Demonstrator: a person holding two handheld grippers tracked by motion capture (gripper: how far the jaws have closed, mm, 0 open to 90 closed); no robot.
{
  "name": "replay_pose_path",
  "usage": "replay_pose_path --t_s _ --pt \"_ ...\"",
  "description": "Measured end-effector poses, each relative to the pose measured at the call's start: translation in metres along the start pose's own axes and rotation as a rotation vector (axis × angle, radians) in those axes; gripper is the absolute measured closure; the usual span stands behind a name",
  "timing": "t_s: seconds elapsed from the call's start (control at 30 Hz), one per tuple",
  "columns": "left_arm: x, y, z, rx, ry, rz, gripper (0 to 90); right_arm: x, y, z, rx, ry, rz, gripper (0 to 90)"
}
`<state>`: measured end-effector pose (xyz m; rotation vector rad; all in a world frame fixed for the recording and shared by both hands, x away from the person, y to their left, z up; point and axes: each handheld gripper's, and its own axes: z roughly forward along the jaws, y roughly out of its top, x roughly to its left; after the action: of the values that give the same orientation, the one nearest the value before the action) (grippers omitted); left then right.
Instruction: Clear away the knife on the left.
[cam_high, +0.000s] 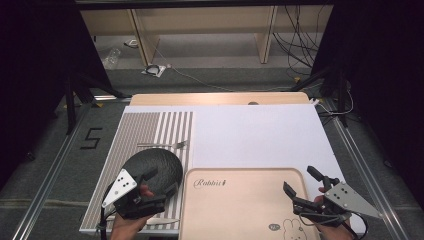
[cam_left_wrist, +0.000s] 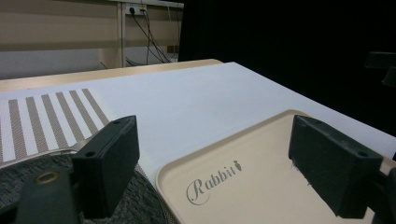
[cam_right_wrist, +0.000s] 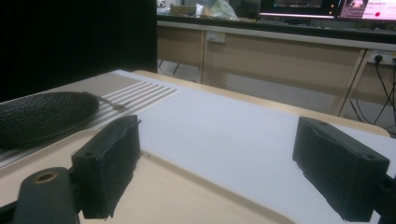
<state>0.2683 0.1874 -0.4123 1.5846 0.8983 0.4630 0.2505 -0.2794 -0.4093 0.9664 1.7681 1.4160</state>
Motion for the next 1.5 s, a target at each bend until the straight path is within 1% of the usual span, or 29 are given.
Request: replay_pose_path --t_s 0.33,0.47,0.57,0.63,0.67,0.7,0.77,0.8,0.83,0.9,0.97,1.0,1.03,1.07,1.2,1.27,1.3,1.33,1.4,1.5 --pt "0.001 0.000 -0.001 0.000 -0.001 -0.010 16.3 0.000 0.000 0.000 0.001 -0.001 0.003 15.8" --pt "0.001 0.001 -0.002 0.002 0.005 -0.011 16.3 0.000 0.000 0.000 0.000 -0.001 0.002 15.9" --pt "0.003 0.002 -0.003 0.005 -0.008 -0.031 16.1 0.000 0.000 0.001 -0.004 -0.002 0.003 15.9" --pt "0.004 0.004 -0.005 0.007 -0.003 -0.032 16.2 0.000 -0.001 0.001 -0.003 -0.006 0.004 15.9" --pt "0.006 0.006 -0.008 0.018 0.002 -0.025 16.2 -0.001 -0.001 0.000 0.001 -0.007 0.014 15.9" --pt "0.006 0.006 -0.008 0.018 0.002 -0.025 16.2 -0.001 -0.001 0.000 0.001 -0.007 0.014 15.9" --pt "0.007 0.008 -0.011 0.031 0.013 -0.022 16.3 -0.001 -0.001 0.001 -0.002 -0.009 0.011 15.9" --pt "0.008 0.010 -0.012 0.039 0.011 -0.021 16.4 -0.001 0.000 0.000 -0.002 -0.008 0.011 15.9" --pt "0.010 0.012 -0.015 0.047 0.020 -0.015 16.4 -0.001 0.000 0.001 -0.001 -0.009 0.011 16.0" --pt "0.011 0.013 -0.016 0.053 0.023 -0.013 16.4 -0.001 0.000 0.001 -0.001 -0.008 0.010 16.0" --pt "0.012 0.016 -0.018 0.060 0.022 -0.008 16.9 0.000 0.000 0.000 0.010 -0.010 -0.001 15.9" --pt "0.012 0.017 -0.020 0.068 0.016 -0.002 16.9 0.000 0.000 0.000 0.010 -0.010 -0.001 15.9" --pt "0.013 0.019 -0.023 0.086 0.010 0.013 17.6 0.000 0.000 0.000 0.006 -0.008 -0.001 16.0" --pt "0.013 0.019 -0.023 0.086 0.010 0.013 17.5 0.000 0.000 0.000 0.006 -0.008 -0.001 16.0" --pt "0.015 0.019 -0.025 0.140 0.015 0.042 17.3 0.000 0.000 0.000 0.000 -0.009 0.000 16.1" --pt "0.017 0.018 -0.027 0.155 0.018 0.042 17.3 0.000 0.000 0.000 0.001 -0.009 0.000 16.1" --pt "0.019 0.019 -0.028 0.171 0.012 0.040 17.6 0.000 0.000 0.000 0.001 -0.009 -0.001 16.1" --pt "0.019 0.019 -0.028 0.171 0.012 0.040 17.6 0.000 0.000 0.000 0.001 -0.009 -0.001 16.1" --pt "0.020 0.019 -0.028 0.193 0.021 0.053 17.6 0.000 0.000 0.000 0.001 -0.009 -0.002 16.2" --pt "0.021 0.019 -0.028 0.227 0.038 0.086 17.7 0.000 0.000 0.000 0.006 -0.006 0.000 16.2"
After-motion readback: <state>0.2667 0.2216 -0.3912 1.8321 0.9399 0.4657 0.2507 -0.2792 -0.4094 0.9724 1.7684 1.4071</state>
